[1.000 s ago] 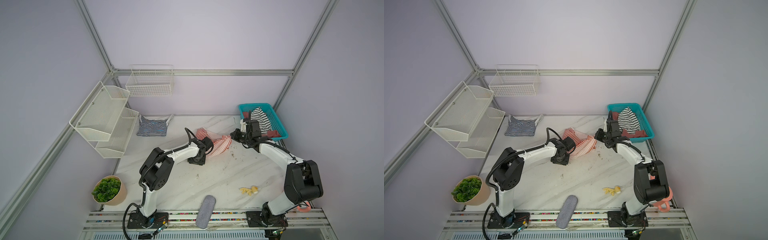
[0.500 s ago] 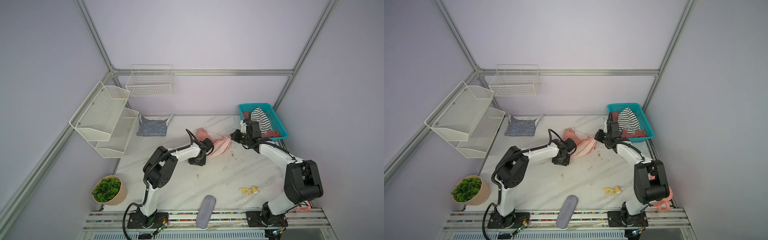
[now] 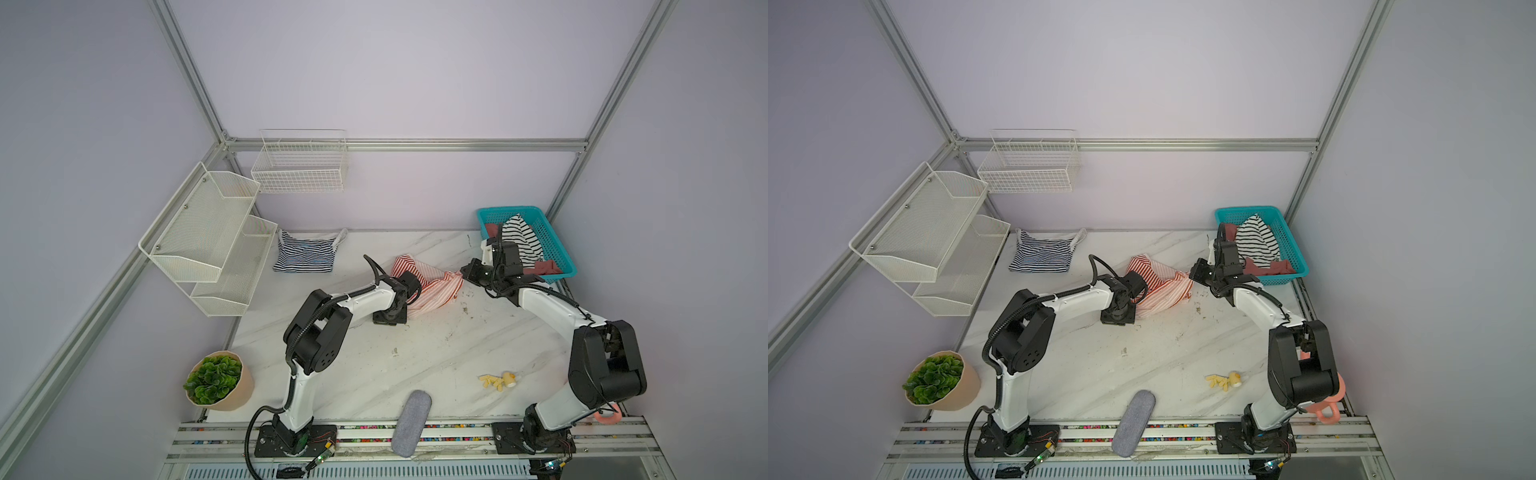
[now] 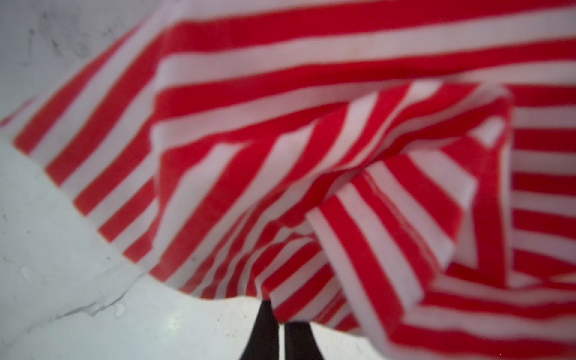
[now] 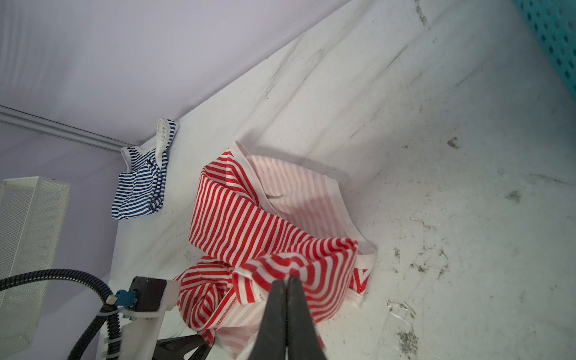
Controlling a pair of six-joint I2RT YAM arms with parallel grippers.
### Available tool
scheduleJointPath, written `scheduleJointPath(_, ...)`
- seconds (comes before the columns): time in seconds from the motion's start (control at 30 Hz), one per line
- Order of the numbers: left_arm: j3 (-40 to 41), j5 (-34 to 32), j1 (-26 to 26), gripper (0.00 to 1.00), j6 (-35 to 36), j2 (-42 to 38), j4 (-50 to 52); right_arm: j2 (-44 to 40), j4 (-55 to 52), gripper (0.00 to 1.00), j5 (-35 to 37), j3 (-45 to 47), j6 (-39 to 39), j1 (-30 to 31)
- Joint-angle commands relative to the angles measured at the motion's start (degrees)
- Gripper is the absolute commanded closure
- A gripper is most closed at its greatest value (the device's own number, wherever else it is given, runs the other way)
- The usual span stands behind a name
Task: Fold and stack tank tops
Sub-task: Smooth out the tank top at the center of the table.
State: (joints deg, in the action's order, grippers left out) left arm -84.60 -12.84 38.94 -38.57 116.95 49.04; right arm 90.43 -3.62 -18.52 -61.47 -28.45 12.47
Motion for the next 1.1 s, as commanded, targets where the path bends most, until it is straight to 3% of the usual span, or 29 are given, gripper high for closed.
scheduleJointPath(0.0,-0.83,-1.72,-0.68,1.00,2.28,-5.01,2.19,-2.84,0.44,1.00,-0.72,-0.28,-0.29,-0.43)
scheduleJointPath(0.6,-8.21,-8.21,-2.24,1.00,13.70,-26.73,15.00,-14.43,-7.61,1.00,-5.51,-13.27,7.22,-0.43)
scheduleJointPath(0.87,-12.17,-3.04,-2.18,1.00,19.09,-43.08,12.18,-23.16,-8.16,1.00,-9.04,-18.34,9.02,-0.43)
scheduleJointPath(1.07,-16.52,1.87,-2.20,1.00,20.36,-49.90,10.40,-29.14,-7.86,1.00,-10.25,-20.77,8.28,-0.43)
